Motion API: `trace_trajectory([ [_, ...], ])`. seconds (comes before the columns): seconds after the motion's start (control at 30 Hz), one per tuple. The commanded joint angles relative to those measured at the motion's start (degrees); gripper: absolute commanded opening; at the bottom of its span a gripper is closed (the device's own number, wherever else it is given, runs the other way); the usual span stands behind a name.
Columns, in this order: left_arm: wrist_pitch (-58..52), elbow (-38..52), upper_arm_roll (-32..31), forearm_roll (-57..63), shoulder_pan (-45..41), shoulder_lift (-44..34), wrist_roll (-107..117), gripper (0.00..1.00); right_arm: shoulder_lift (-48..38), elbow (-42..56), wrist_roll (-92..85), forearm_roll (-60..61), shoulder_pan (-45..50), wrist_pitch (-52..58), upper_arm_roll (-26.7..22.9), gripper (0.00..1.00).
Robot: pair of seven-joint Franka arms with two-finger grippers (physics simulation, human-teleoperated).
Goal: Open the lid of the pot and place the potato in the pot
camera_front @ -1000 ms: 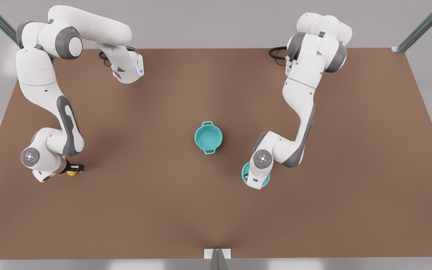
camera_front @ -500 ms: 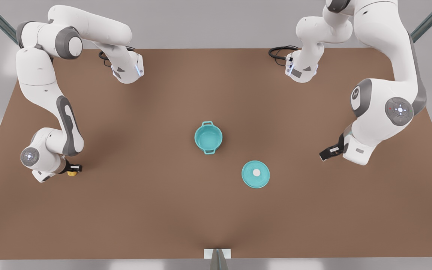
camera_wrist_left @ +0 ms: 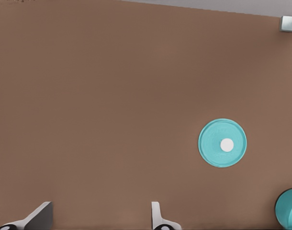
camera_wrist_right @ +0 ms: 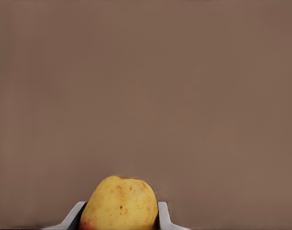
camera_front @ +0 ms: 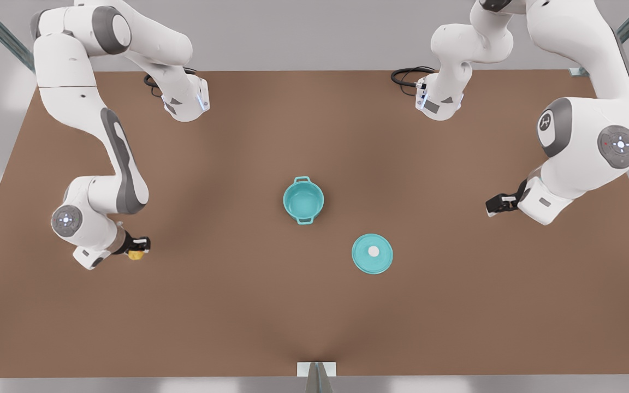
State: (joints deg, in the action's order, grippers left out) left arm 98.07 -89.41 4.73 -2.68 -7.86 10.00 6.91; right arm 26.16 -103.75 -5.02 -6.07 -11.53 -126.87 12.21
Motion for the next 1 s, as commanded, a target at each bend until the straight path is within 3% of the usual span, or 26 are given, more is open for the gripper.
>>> trace_trajectory([
  [0.0, -0.6, 0.0, 0.1, 0.0, 0.0, 0.0, -15.0, 1.00, -1.2, 0.0, 20.7, -0.3, 0.0, 7.2, 2.8, 0.55],
  [0.17, -0.6, 0.0, 0.1, 0.0, 0.1, 0.0, -15.1, 1.00, -6.2, -0.2, 30.6, 1.8, 0.1, 14.2, 9.9, 0.55],
  [0.4, -0.2, 0.0, 0.1, 0.0, 1.0, 0.4, -15.1, 1.00, -7.0, -0.3, 48.3, 3.1, 0.1, 14.3, 22.9, 0.54],
  [0.7, 0.0, 0.4, 0.4, 0.0, 1.0, 0.6, -15.0, 1.00, -3.2, 6.5, 67.9, 4.6, 18.0, 13.2, 23.1, 0.54],
  [0.83, -0.1, 0.4, 0.4, 0.0, 1.0, 0.7, -15.0, 1.00, -0.8, 9.2, 70.2, 4.5, 21.2, 13.2, 22.2, 0.54],
  [0.97, -0.1, 0.5, 0.5, 0.0, 1.0, 0.6, -15.0, 1.00, 2.0, 14.1, 71.9, 4.7, 27.9, 13.2, 16.0, 0.54],
])
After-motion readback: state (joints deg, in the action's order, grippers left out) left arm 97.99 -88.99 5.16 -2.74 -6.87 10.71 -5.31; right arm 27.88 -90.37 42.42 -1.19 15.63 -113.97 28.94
